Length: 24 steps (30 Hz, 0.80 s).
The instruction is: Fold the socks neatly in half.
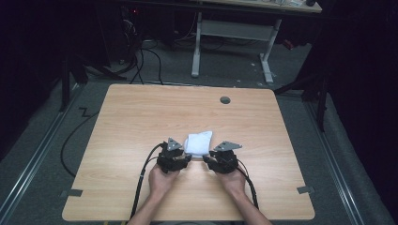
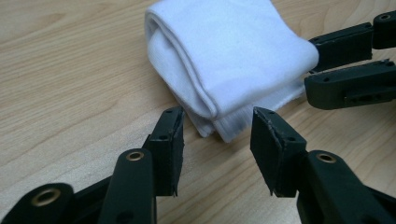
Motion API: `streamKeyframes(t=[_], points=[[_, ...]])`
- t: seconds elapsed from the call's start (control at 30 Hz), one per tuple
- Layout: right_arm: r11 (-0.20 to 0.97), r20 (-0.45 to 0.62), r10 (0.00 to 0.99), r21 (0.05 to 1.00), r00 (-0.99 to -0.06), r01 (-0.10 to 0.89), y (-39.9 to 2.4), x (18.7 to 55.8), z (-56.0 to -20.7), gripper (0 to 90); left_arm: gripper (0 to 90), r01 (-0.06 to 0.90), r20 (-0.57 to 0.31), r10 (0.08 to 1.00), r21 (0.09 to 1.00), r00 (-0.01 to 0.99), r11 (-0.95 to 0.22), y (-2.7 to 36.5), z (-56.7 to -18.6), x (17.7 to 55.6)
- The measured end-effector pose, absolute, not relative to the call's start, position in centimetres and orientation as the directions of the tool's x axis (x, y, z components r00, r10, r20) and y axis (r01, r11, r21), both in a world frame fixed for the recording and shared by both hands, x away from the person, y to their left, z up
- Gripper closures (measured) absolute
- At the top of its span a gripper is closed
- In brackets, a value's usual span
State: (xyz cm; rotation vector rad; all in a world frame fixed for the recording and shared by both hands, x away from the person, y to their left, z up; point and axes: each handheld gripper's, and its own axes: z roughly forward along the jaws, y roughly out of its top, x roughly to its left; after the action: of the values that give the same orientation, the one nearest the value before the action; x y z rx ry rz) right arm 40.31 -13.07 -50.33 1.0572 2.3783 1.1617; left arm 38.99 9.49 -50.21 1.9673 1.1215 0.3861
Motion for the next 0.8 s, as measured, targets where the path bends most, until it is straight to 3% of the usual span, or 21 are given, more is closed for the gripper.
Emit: streamKeyframes(t=[0.8], points=[[0.35, 0.08, 0.728, 0.81, -0.68, 0.471, -15.8, 39.4, -48.3, 58.7, 50.6, 0.52, -0.139, 0.835, 0.832, 0.532, -0.193, 12.4, -47.7, 37.2]])
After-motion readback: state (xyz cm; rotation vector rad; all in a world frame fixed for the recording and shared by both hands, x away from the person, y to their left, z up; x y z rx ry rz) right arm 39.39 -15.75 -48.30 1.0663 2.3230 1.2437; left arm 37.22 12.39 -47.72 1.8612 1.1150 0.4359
